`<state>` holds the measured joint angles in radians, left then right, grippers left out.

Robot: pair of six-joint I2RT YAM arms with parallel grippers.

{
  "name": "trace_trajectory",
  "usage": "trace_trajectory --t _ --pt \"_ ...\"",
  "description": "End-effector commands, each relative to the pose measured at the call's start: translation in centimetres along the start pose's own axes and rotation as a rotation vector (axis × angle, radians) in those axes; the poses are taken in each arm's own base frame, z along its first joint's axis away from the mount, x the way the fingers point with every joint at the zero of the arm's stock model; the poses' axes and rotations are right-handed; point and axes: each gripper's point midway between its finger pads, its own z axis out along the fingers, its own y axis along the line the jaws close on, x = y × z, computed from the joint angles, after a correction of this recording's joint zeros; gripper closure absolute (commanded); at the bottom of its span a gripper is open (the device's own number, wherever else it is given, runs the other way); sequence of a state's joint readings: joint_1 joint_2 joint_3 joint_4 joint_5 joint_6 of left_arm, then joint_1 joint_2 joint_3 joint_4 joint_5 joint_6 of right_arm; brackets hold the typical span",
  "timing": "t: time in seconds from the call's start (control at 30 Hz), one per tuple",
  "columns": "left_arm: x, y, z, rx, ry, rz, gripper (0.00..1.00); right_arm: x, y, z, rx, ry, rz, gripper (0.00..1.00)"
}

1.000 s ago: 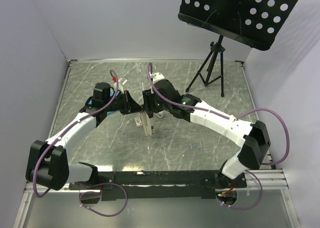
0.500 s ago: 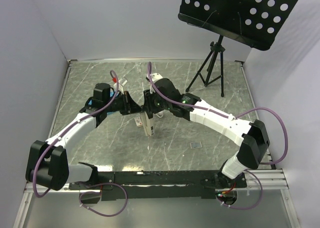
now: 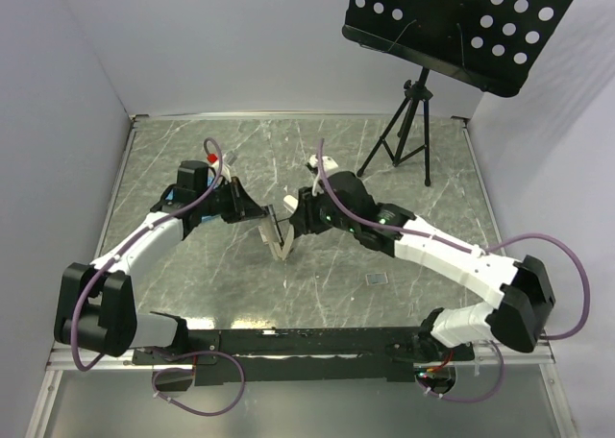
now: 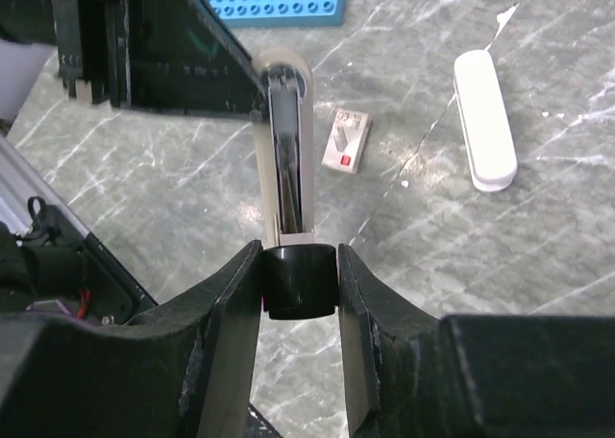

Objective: Unload the staples from the stapler

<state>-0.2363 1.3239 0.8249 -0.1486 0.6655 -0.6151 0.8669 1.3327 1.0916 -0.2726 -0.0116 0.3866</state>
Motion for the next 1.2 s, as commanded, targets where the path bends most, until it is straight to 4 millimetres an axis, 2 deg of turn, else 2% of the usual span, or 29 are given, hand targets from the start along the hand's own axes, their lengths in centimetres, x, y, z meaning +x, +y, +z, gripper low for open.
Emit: trace_trajectory --t 0.0,0.03,0.07,0.17,0.2,0.27,0.3,0.37,0.4,0.47,0.53,0.73,0.83,0.93,0.97,1.07,1.13,1.17 --pt "-3.6 -0.1 -1.1 -0.015 -0.117 0.011 0.99 3.6 -2.5 -1.7 0.054 0.055 -0.013 0.74" --pt "-3.6 -0.1 -1.1 -0.011 -0.118 0.011 0.99 3.8 -2.5 -2.2 0.048 0.045 0.001 0.73" --pt "-3.7 -0.3 -1.2 -0.003 -0.120 0.014 0.99 5.3 -3.1 -2.2 0.059 0.069 0.006 0.72" --pt "-4.1 -0.7 -1.6 0.014 -0.142 0.017 0.99 6.9 -2.5 -3.1 -0.006 0.074 0.038 0.69" --pt "-4.2 -0.8 -1.8 0.022 -0.147 0.012 0.99 8.8 -3.1 -3.1 -0.003 0.106 0.046 0.69" --pt "-4.5 -1.3 -2.1 0.045 -0.171 0.027 0.99 9.6 -3.0 -3.7 -0.026 0.097 0.070 0.67" --pt "-4.6 -1.7 -2.3 0.064 -0.177 0.023 0.99 11.1 -3.5 -3.7 -0.023 0.117 0.079 0.67" --pt "-4.9 -2.4 -2.5 0.099 -0.196 0.041 0.99 11.6 -2.9 -3.8 -0.070 0.105 0.103 0.64" --pt "-4.9 -2.7 -2.6 0.113 -0.199 0.036 0.99 12.7 -3.1 -3.7 -0.075 0.125 0.114 0.62" --pt "-4.9 -3.0 -2.7 0.131 -0.202 0.040 0.99 13.8 -2.9 -3.5 -0.095 0.149 0.138 0.59" --pt "-4.7 -2.9 -2.6 0.136 -0.192 0.037 0.99 14.1 -2.8 -3.4 -0.102 0.157 0.151 0.56" --pt "-4.5 -3.5 -2.6 0.176 -0.183 0.045 0.99 13.7 -2.6 -3.9 -0.103 0.155 0.158 0.45" --pt "-4.3 -3.7 -2.5 0.195 -0.170 0.049 0.99 13.0 -2.5 -4.8 -0.100 0.143 0.157 0.34" --pt "-4.1 -4.3 -2.7 0.234 -0.160 0.064 0.99 11.9 -2.0 -5.9 -0.124 0.106 0.133 0.22" --pt "-4.0 -4.6 -2.7 0.252 -0.155 0.058 0.99 11.3 -1.7 -6.1 -0.136 0.087 0.124 0.15" --pt "-3.7 -6.0 -3.2 0.330 -0.141 0.082 0.99 9.4 -1.4 -6.3 -0.158 0.028 0.070 0.07" --pt "-3.2 -6.7 -3.6 0.373 -0.122 0.097 0.99 8.7 -1.1 -5.9 -0.204 0.037 0.025 0.06" --pt "-3.3 -7.2 -3.9 0.397 -0.130 0.115 0.99 7.6 -0.3 -5.9 -0.247 0.014 0.008 0.05"
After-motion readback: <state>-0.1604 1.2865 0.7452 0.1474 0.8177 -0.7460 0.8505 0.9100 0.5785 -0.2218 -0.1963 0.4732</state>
